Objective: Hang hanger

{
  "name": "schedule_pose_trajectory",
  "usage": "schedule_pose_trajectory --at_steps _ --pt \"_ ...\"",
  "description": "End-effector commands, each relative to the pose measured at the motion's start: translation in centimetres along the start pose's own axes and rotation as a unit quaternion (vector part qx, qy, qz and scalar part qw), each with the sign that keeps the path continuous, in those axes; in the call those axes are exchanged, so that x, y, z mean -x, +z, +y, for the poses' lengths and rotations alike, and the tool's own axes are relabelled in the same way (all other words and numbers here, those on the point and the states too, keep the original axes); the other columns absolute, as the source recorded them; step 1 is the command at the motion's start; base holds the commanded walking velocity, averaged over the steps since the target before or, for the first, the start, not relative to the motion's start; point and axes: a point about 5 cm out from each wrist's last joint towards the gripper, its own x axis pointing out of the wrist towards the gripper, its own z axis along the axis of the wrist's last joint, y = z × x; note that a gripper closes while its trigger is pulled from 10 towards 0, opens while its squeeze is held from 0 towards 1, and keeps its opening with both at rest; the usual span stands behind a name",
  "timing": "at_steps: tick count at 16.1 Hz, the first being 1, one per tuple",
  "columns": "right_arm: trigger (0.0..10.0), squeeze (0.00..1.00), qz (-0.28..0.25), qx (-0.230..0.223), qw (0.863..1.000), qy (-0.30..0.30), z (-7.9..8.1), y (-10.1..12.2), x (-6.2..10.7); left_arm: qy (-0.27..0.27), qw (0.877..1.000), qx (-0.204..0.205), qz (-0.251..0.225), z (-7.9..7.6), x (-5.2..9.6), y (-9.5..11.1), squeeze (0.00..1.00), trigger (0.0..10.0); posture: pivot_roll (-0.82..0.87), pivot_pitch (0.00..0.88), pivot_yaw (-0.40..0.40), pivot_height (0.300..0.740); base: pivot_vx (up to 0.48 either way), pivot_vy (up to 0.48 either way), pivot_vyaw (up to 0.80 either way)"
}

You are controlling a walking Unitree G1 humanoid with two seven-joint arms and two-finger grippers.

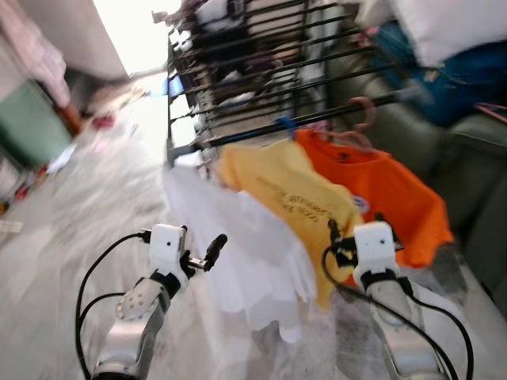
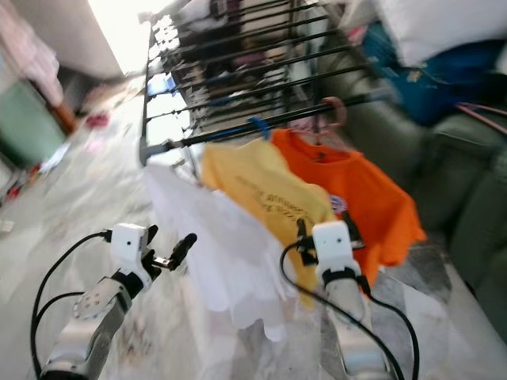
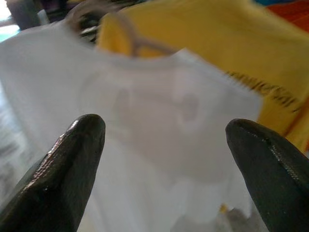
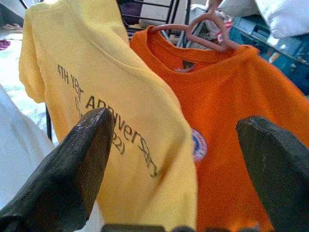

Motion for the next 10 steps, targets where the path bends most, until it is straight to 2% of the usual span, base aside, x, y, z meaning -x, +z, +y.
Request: schedule_pose_trajectory --at_steps 1,3,5,10 --pt "10.0 0.0 -0.016 0.007 1.0 0.002 -0.3 1.3 -0.3 -0.008 1.0 -0.002 -0.007 0.1 -0.4 0.3 0.0 10.0 -0.25 0.0 0.197 0.74 0.0 0.0 -0.8" --pt "10.0 0.0 -0.014 0.001 1.0 -0.011 -0.8 1.8 -0.5 -0.011 1.0 0.001 -0.014 0.0 -0.9 0.5 0.0 10.0 -0.25 0.0 0.195 0.74 0.131 0.0 -0.8" --pt "10.0 0.0 -0.016 -0.001 1.0 -0.004 -0.4 2.3 -0.6 -0.01 1.0 0.003 -0.02 0.1 -1.0 0.5 0.0 10.0 -0.24 0.0 0.188 0.74 0.27 0.0 -0.72" --pt "10.0 0.0 -0.022 0.015 0.999 0.044 1.4 2.6 -0.5 -0.003 1.0 0.005 -0.017 0.2 -0.2 -0.3 0.0 10.0 -0.22 0.0 0.167 0.74 0.269 0.0 0.0"
